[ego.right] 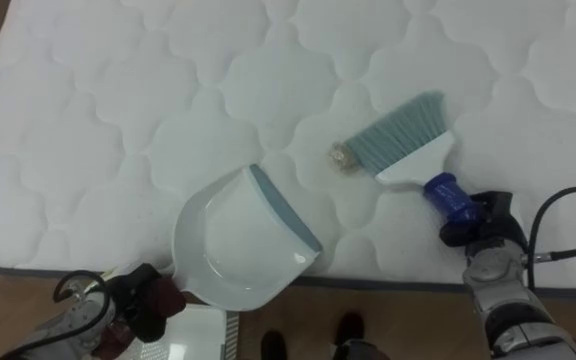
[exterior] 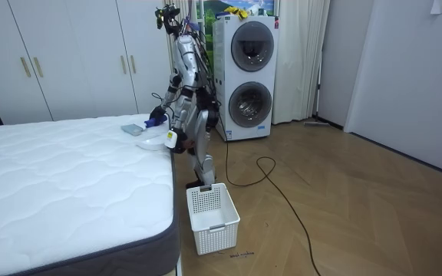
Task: Clean bed
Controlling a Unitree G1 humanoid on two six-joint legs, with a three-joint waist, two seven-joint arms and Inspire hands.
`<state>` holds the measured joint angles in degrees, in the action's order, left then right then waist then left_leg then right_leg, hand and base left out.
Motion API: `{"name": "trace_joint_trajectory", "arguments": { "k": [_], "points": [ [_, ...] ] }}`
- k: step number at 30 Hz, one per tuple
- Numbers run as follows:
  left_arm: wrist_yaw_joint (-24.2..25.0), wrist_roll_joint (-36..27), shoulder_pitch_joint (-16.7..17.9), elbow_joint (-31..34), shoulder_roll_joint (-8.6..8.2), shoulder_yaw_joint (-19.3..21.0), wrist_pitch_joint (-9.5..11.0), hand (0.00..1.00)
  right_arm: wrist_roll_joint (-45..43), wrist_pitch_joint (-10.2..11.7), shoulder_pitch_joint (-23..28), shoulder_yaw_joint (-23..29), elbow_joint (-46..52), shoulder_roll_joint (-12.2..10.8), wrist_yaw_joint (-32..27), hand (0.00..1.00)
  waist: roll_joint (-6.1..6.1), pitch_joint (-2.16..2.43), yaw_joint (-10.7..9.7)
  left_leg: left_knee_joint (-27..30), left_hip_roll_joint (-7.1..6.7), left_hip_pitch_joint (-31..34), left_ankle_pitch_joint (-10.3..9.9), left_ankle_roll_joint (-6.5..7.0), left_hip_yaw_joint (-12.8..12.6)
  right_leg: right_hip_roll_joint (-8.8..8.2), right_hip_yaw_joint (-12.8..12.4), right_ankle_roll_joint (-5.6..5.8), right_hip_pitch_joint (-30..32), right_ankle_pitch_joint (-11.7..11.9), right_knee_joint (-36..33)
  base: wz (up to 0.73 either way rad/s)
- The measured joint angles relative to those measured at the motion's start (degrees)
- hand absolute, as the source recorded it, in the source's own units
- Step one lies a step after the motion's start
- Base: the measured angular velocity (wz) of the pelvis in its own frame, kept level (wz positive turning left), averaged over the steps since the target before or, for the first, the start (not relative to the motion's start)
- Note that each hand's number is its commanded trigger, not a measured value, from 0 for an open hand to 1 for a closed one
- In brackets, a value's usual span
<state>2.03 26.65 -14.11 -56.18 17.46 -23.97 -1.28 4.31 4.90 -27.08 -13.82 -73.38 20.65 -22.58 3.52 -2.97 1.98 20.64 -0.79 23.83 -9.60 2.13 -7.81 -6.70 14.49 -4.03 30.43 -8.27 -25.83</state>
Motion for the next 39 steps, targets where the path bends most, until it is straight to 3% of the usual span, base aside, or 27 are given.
{"name": "trace_joint_trajectory", "arguments": {
  "k": [17, 20, 25, 27, 31, 33, 36, 39],
  "points": [
    [-0.45, 0.59, -0.14, 2.36, 0.22, -0.73, -2.0, 1.0, 2.06, 0.0, 0.13, 0.05, -0.2, -0.41, -2.9, 1.0, -0.18, 0.03, -0.17, 0.49, -0.21, 0.55, 0.01, 0.01, -0.01, -0.39, 0.02, 0.17, 0.47, 0.03, -0.59, 0.0],
    [-1.45, 2.57, -0.28, 2.5, 0.31, -0.66, -2.05, 1.0, 2.11, -0.02, 0.02, 0.09, -0.89, -0.18, -3.05, 1.0, -0.77, 0.03, -0.02, 1.01, -0.36, 0.73, 0.01, 0.01, 0.09, -0.62, 0.04, 0.17, 0.59, -0.2, -1.09, 0.02],
    [-1.68, 3.28, -0.77, 4.0, 2.52, -0.71, -2.13, 1.0, -3.15, -1.76, -0.51, 0.09, -2.38, 0.5, -3.77, 1.0, -2.79, 0.11, 0.01, 1.47, -0.28, 1.9, 0.01, 0.02, 0.14, -0.69, 0.37, 0.07, 1.5, 0.0, -1.21, 0.02],
    [-1.68, 4.08, -0.76, 4.45, 3.55, -0.71, -2.13, 1.0, -6.15, -3.15, -0.58, 0.12, -2.43, 1.83, -3.81, 1.0, -3.3, 0.14, 0.19, 2.24, -0.1, 2.46, 0.01, 0.02, 0.1, -0.52, 0.35, 0.08, 1.58, 0.33, -0.86, -0.02],
    [-1.92, 4.74, -0.86, 5.05, 5.75, -0.96, -2.19, 1.0, -13.1, -3.87, -1.64, -0.98, -2.74, 6.67, -4.19, 1.0, -3.51, 0.05, 0.18, 2.96, 0.05, 2.67, -0.45, 0.67, 0.08, -0.36, 0.23, 0.13, 1.58, 0.63, -0.94, -0.03],
    [-1.99, 5.68, -1.11, 5.61, 7.01, -1.08, -2.43, 1.0, -17.94, -5.42, -3.15, -2.09, -3.07, 9.24, -4.24, 1.0, -4.25, 0.01, 0.22, 3.03, 0.01, 2.98, -0.48, 0.71, -0.08, -0.36, -0.17, 0.1, 2.22, 0.75, -1.34, -0.07],
    [-2.02, 6.64, -1.43, 5.92, 8.25, -1.07, -2.53, 1.0, -24.26, -6.28, -3.98, -2.96, -3.05, 11.35, -4.55, 1.0, -5.86, 0.09, 0.29, 3.57, 0.13, 3.5, -0.47, 0.7, -0.06, -0.28, -0.22, -0.14, 2.7, 0.87, -1.85, -0.01],
    [-2.46, 7.22, -1.46, 6.36, 8.75, -1.04, -2.6, 1.0, -30.17, -7.5, -5.49, -3.07, -2.96, 12.61, -5.0, 1.0, -6.47, -0.03, 0.25, 4.16, 0.22, 3.72, -0.6, 0.69, -0.04, -0.24, -0.22, -0.25, 2.69, 1.01, -1.94, 0.0]
  ]
}}
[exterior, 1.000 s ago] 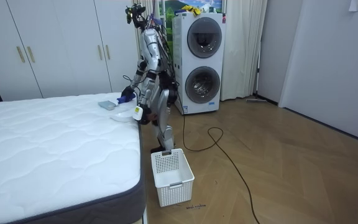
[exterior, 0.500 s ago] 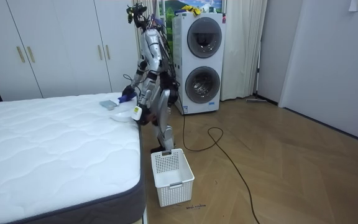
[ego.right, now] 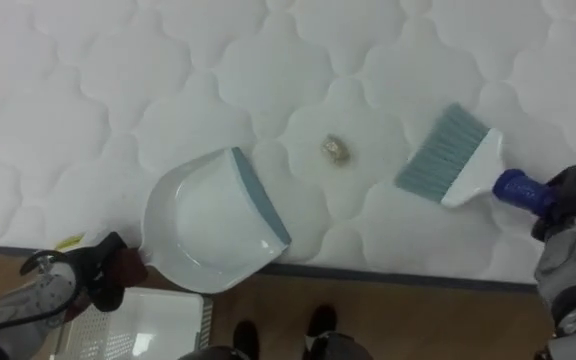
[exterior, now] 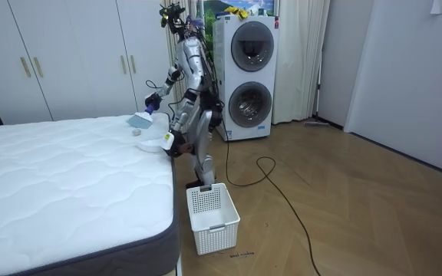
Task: Clean bed
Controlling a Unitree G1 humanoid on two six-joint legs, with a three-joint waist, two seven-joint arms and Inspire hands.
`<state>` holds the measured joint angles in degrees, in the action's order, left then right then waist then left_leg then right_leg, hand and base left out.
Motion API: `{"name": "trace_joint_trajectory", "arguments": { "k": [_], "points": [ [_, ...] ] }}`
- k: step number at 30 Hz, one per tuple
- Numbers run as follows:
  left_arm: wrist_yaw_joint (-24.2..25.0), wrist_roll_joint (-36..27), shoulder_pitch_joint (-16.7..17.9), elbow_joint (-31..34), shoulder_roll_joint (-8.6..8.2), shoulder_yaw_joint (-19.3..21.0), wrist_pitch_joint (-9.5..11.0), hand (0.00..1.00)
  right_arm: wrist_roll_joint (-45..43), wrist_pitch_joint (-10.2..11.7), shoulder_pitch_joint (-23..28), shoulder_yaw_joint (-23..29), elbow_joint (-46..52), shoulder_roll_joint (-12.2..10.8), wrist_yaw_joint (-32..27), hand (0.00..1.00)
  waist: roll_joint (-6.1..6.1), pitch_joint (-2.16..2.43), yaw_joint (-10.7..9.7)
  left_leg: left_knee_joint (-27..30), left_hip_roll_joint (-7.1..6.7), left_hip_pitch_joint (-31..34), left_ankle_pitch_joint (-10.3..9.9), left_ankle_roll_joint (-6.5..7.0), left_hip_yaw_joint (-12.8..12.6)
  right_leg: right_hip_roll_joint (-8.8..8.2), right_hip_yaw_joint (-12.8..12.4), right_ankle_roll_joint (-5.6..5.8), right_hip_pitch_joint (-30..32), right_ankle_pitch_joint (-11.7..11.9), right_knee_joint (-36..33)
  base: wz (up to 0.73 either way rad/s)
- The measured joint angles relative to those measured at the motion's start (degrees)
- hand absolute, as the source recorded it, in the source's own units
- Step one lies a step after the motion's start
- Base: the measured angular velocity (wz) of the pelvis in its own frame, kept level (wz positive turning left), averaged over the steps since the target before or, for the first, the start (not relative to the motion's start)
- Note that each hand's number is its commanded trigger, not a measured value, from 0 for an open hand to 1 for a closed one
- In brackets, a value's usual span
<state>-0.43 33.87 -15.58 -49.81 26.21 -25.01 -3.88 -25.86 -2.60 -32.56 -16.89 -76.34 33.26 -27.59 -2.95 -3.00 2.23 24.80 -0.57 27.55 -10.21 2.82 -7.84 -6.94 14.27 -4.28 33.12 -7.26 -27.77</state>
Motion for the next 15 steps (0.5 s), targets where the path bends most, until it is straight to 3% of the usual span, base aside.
{"name": "trace_joint_trajectory", "arguments": {
  "k": [4, 7, 12, 15],
  "points": [
    [0.01, 1.29, -0.01, 1.31, 1.05, -0.01, 0.1, 1.0, -7.89, -0.68, -2.49, -3.57, 0.3, 1.63, 0.04, 1.0, -0.44, -0.09, 0.69, 0.68, 0.51, 0.23, -0.94, -0.07, -0.24, 0.34, 0.13, -0.25, 0.0, 0.37, -0.05, -0.09],
    [-0.04, 3.03, -0.46, 2.18, 2.3, 0.0, 0.18, 1.0, -14.7, -1.24, -4.21, -6.48, 0.55, 1.95, 0.1, 1.0, -1.58, -0.08, 1.29, 0.72, 0.91, 0.52, -1.0, -0.15, -0.4, 0.37, 0.84, -0.68, 0.11, 0.64, 0.08, 0.0],
    [-0.08, 4.59, -1.0, 2.99, 2.35, 0.03, 0.2, 1.0, -27.66, -2.17, -5.79, -8.88, 5.16, 4.71, 0.21, 1.0, -2.1, -0.05, 2.46, 1.08, 1.02, 0.96, -0.98, -0.19, -0.3, 0.49, 0.91, -0.7, 0.5, 0.67, 0.13, 0.03],
    [-0.08, 4.56, -1.17, 2.95, 2.86, -0.02, 0.23, 1.0, -30.58, -2.51, -6.55, -11.08, 7.67, 5.47, 0.27, 1.0, -2.3, -0.12, 2.85, 1.97, 1.4, 1.11, -1.08, -0.35, -0.41, 0.81, 0.81, -0.74, 0.27, 0.69, 0.06, -0.07]
  ]
}}
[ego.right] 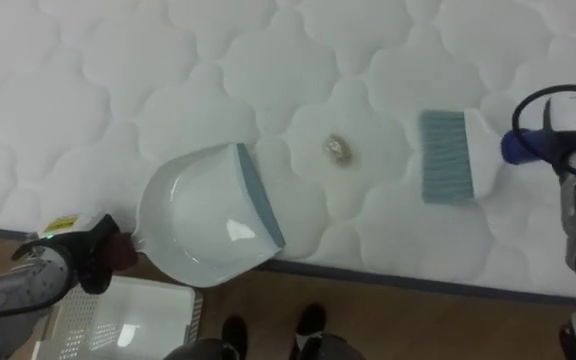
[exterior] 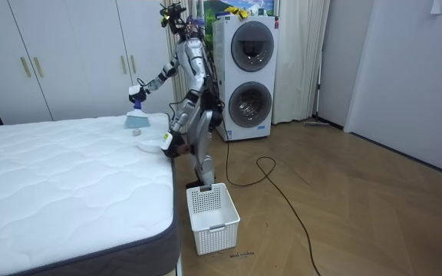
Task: Clean bed
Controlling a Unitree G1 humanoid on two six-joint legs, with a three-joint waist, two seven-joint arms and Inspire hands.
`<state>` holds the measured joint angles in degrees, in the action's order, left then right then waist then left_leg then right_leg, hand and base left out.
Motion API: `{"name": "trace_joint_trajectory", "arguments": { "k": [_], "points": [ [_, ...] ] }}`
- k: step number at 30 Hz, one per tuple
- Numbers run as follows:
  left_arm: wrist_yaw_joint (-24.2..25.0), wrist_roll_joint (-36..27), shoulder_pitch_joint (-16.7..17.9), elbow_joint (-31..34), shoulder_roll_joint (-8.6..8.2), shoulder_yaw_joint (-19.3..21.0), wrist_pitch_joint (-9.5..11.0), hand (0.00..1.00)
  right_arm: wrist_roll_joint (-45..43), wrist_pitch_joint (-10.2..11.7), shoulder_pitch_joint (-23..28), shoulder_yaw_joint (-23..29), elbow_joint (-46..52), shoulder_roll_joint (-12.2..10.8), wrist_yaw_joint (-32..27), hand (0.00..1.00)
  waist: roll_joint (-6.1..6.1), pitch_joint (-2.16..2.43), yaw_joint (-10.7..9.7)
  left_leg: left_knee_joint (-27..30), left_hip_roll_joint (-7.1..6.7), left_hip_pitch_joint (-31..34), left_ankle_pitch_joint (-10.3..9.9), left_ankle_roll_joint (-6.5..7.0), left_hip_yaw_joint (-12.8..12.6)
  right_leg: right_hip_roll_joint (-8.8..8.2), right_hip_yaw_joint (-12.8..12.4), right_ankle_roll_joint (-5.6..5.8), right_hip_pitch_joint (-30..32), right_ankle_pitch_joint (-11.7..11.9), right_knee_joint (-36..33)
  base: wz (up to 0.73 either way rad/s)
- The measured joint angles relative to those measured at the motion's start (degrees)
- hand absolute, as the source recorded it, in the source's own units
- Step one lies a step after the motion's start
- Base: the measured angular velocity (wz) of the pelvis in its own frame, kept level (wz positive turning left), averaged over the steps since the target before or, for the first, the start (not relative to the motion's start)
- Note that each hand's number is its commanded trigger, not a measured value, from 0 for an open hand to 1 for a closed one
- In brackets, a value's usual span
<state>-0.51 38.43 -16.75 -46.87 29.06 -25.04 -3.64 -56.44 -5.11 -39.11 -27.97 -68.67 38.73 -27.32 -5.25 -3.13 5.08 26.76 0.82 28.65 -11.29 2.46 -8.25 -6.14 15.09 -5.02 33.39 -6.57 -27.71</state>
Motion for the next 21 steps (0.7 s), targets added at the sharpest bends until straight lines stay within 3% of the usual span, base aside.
{"name": "trace_joint_trajectory", "arguments": {
  "k": [3, 6, 21],
  "points": [
    [-0.09, 0.0, -0.69, -0.04, 0.97, 0.01, 0.14, 1.0, -2.75, 0.02, -0.28, -0.62, 1.71, 0.0, 0.0, 1.0, -1.03, -0.47, 0.03, 0.06, 0.17, 0.07, -0.05, -0.04, -0.14, 0.17, -0.02, -0.01, 0.01, 0.01, 0.19, -0.02],
    [-0.14, 0.04, -0.8, -0.06, 1.25, 0.0, 0.17, 1.0, -5.11, -0.03, -0.5, -1.05, 2.82, 0.0, -0.01, 1.0, -1.58, -0.5, 0.01, 0.07, 0.2, 0.19, -0.08, -0.03, -0.16, 0.17, 0.07, -0.02, 0.01, 0.01, 0.26, 0.0],
    [-1.2, 1.8, -1.07, 0.04, 1.32, 0.02, 1.26, 1.0, -11.35, -1.74, -1.21, -4.61, 10.8, -0.1, 2.33, 1.0, -1.67, -0.47, 0.89, 0.0, 0.55, 0.33, -0.2, -0.24, 0.35, 0.73, 0.76, -0.17, -0.54, 0.3, 1.44, 0.02]
  ]
}}
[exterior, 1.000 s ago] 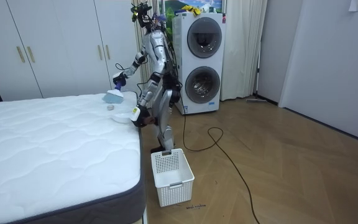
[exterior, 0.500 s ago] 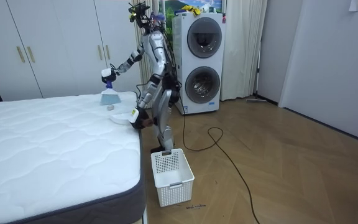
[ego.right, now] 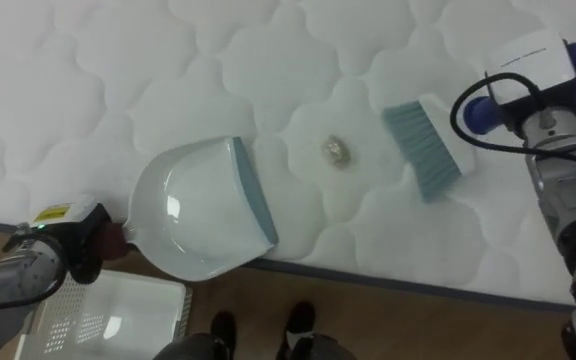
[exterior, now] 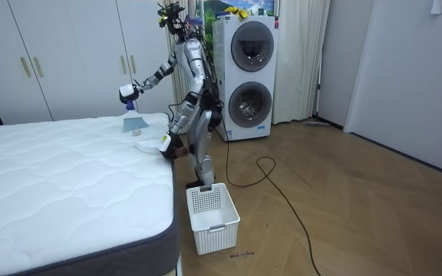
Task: Clean bed
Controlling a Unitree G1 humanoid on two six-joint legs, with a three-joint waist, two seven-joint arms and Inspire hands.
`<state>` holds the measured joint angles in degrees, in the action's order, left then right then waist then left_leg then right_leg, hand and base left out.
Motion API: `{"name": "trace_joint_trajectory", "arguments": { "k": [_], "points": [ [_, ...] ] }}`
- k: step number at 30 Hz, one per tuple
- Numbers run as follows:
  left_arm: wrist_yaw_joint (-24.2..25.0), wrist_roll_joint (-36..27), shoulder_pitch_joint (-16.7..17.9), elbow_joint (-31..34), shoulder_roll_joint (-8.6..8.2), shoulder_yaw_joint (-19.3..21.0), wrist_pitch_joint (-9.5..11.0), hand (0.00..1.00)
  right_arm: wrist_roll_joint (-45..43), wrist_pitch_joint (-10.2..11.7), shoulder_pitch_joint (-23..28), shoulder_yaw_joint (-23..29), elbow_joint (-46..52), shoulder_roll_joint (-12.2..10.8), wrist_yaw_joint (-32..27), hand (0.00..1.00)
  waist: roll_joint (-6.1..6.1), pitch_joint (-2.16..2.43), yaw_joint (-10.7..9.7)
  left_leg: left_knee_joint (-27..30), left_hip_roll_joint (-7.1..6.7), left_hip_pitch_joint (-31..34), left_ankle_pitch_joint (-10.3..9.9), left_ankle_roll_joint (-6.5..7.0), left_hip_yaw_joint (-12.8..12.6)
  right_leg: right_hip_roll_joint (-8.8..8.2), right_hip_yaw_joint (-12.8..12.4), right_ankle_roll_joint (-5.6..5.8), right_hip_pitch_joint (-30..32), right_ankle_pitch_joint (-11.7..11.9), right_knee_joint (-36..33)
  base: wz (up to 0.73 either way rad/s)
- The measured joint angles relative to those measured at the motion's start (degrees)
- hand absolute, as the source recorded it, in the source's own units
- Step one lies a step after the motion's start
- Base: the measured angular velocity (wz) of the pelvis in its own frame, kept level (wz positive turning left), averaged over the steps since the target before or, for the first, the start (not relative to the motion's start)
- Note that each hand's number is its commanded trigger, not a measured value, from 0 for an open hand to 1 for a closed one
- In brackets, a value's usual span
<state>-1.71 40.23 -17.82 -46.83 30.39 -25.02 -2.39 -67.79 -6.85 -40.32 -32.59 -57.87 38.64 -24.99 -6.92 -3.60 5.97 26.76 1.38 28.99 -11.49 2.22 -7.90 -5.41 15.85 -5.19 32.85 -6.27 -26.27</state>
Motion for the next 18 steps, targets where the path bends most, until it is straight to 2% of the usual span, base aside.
{"name": "trace_joint_trajectory", "arguments": {
  "k": [12, 18],
  "points": [
    [0.09, 0.0, 0.0, 0.17, -0.05, 0.0, 1.1, 1.0, 0.92, -0.16, -0.02, -0.16, 2.46, -0.92, 2.06, 1.0, -0.01, -0.01, 1.0, -0.49, 0.04, -0.04, 0.0, -0.01, 0.3, 0.09, 0.44, 0.04, -0.31, 0.03, 0.73, 0.0],
    [0.13, -0.02, -0.01, 0.42, -0.06, 0.01, 1.3, 1.0, 2.67, -0.65, -0.18, -0.11, 2.64, -4.08, 3.25, 1.0, 0.09, -0.07, 1.86, -0.82, 0.46, -0.04, -0.16, -0.26, 0.29, 0.84, 0.32, -0.01, -0.57, 0.35, 1.91, -0.01]
  ]
}}
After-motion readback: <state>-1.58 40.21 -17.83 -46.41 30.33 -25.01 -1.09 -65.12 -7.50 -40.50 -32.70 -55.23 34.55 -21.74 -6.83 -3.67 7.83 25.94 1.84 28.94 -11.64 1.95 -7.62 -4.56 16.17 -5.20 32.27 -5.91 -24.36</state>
